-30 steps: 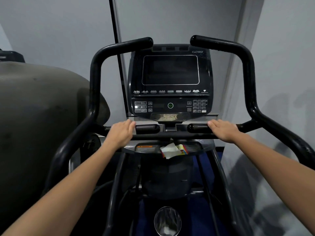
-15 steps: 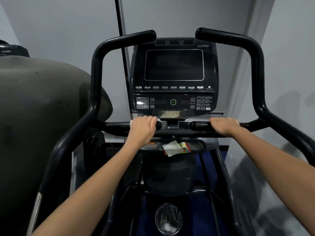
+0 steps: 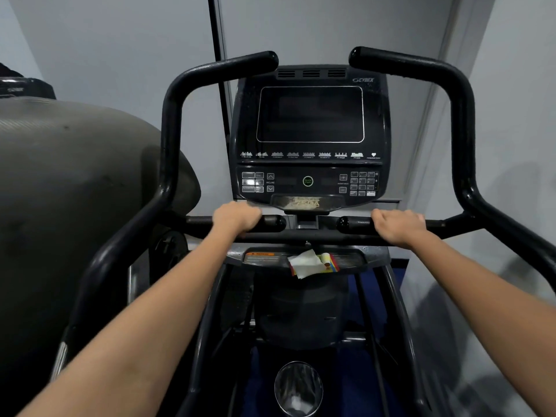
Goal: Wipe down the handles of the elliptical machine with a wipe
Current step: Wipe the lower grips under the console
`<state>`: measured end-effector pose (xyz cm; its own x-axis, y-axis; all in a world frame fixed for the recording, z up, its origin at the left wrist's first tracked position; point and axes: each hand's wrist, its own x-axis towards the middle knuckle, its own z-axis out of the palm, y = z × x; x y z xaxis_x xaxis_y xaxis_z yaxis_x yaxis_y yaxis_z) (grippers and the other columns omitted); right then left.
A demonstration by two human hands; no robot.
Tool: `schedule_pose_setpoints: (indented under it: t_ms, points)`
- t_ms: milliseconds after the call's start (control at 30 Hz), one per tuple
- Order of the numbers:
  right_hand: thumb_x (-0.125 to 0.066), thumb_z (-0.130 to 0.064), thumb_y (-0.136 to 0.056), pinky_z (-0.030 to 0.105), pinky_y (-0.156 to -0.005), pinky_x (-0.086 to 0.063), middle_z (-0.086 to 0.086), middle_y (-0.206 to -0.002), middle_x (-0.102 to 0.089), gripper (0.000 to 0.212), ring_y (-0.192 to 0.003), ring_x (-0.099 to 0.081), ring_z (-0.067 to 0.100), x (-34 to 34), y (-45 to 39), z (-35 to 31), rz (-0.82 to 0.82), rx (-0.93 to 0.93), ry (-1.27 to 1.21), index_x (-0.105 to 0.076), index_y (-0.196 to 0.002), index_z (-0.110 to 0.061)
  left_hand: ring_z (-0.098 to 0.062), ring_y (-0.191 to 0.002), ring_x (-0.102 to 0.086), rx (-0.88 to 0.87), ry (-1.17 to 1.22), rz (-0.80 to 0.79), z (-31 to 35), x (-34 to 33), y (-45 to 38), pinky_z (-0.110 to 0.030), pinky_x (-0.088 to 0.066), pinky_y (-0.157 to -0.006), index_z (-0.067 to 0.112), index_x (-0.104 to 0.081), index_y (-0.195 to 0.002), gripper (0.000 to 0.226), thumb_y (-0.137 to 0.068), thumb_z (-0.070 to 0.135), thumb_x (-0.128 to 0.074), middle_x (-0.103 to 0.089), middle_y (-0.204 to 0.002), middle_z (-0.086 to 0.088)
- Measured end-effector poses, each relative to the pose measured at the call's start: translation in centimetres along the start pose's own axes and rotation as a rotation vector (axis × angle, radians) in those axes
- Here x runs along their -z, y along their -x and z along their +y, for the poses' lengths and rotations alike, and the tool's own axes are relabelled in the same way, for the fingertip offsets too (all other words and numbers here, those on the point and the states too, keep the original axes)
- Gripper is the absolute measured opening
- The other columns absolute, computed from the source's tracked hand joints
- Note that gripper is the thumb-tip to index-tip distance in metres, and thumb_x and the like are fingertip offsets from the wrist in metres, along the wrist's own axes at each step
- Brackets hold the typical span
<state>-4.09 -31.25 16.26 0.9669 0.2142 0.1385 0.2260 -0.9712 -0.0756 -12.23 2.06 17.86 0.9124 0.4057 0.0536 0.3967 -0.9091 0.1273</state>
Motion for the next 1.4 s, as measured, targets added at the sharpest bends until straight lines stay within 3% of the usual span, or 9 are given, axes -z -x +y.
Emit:
schedule_pose_setpoints:
  t_ms: [133,233,367,567,700,900,1033,1167,1400]
  points:
    - [-0.013,-0.036,-0.099,0.045,-0.095,-0.032,0.018,-0.119,-0.064,0.047,-0.108,-0.052,0.035,-0.2,0.1,0.0,0.011,0.017,-0.009,-0.057,-0.092,-0.021,-0.029,-0.078,-0.061,-0.378,0.039,0.416,2.6,-2.5,3.6,-0.035,-0.041,-0.068,0.016,-0.061,-0.085,0.043,-0.105,0.033,-0.027,-0.069,-0.087,-0.007]
    - [-0.014,-0.036,-0.1,0.045,-0.092,-0.034,0.017,-0.102,-0.066,0.047,-0.098,-0.053,0.034,-0.5,0.1,0.3,0.073,0.038,-0.037,-0.05,-0.074,-0.021,-0.012,-0.084,-0.05,-0.605,0.146,0.579,-0.7,-4.7,4.7,-0.031,-0.038,-0.079,0.021,-0.056,-0.1,0.03,-0.107,0.034,-0.03,-0.055,-0.09,0.008]
    - [-0.017,-0.035,-0.101,0.045,-0.09,-0.035,0.013,-0.088,-0.061,0.047,-0.094,-0.055,0.035,-0.9,0.2,0.6,0.14,0.055,-0.052,-0.042,-0.064,-0.021,-0.018,-0.086,-0.051,-0.494,0.103,0.632,-7.0,-4.9,3.6,-0.035,-0.039,-0.084,0.022,-0.055,-0.094,0.033,-0.106,0.033,-0.026,-0.052,-0.086,0.007]
    - [-0.019,-0.034,-0.101,0.042,-0.086,-0.031,0.011,-0.086,-0.056,0.047,-0.09,-0.049,0.032,-0.8,0.2,0.4,0.14,0.035,-0.046,-0.043,-0.062,-0.023,-0.037,-0.111,-0.058,0.016,-0.054,0.045,-5.9,0.2,-0.3,-0.038,-0.043,-0.084,0.009,-0.063,-0.116,0.059,-0.092,0.04,-0.019,-0.063,-0.124,-0.019]
    - [-0.02,-0.034,-0.101,0.042,-0.092,-0.034,0.008,-0.086,-0.057,0.049,-0.09,-0.051,0.03,-0.7,0.1,0.3,0.155,0.035,-0.055,-0.043,-0.061,-0.02,-0.027,-0.108,-0.064,-0.009,-0.021,-0.203,0.4,1.5,-0.7,-0.036,-0.045,-0.086,0.016,-0.063,-0.122,0.054,-0.091,0.044,-0.029,-0.068,-0.122,-0.01]
    - [-0.02,-0.033,-0.102,0.04,-0.085,-0.031,0.009,-0.084,-0.06,0.049,-0.087,-0.052,0.029,-0.8,0.0,0.5,0.146,0.06,-0.062,-0.045,-0.062,-0.018,-0.023,-0.082,-0.062,-0.471,0.071,0.421,3.3,-2.9,3.5,-0.034,-0.041,-0.07,0.019,-0.058,-0.079,0.042,-0.102,0.04,-0.031,-0.066,-0.082,0.0]
    - [-0.019,-0.034,-0.104,0.039,-0.083,-0.027,0.011,-0.085,-0.061,0.052,-0.087,-0.052,0.029,-1.1,0.0,0.8,0.167,0.081,-0.069,-0.048,-0.065,-0.016,-0.013,-0.081,-0.051,-0.648,0.084,0.575,-1.2,-4.2,3.6,-0.029,-0.034,-0.073,0.023,-0.055,-0.095,0.035,-0.107,0.038,-0.026,-0.056,-0.088,0.011]
    - [-0.016,-0.036,-0.103,0.039,-0.082,-0.027,0.009,-0.084,-0.06,0.053,-0.088,-0.051,0.029,-1.2,-0.1,1.0,0.18,0.088,-0.05,-0.048,-0.066,-0.017,-0.028,-0.077,-0.059,-0.404,0.101,0.484,-5.3,-3.1,2.4,-0.034,-0.036,-0.065,0.018,-0.051,-0.077,0.046,-0.1,0.043,-0.021,-0.061,-0.077,-0.001]
    - [-0.013,-0.038,-0.097,0.038,-0.082,-0.03,0.012,-0.093,-0.065,0.05,-0.089,-0.051,0.029,-1.0,0.0,0.7,0.184,0.085,-0.035,-0.048,-0.066,-0.021,-0.031,-0.116,-0.058,0.114,0.006,-0.185,-4.5,1.6,-1.3,-0.039,-0.045,-0.094,0.014,-0.063,-0.122,0.06,-0.087,0.049,-0.029,-0.061,-0.129,-0.015]
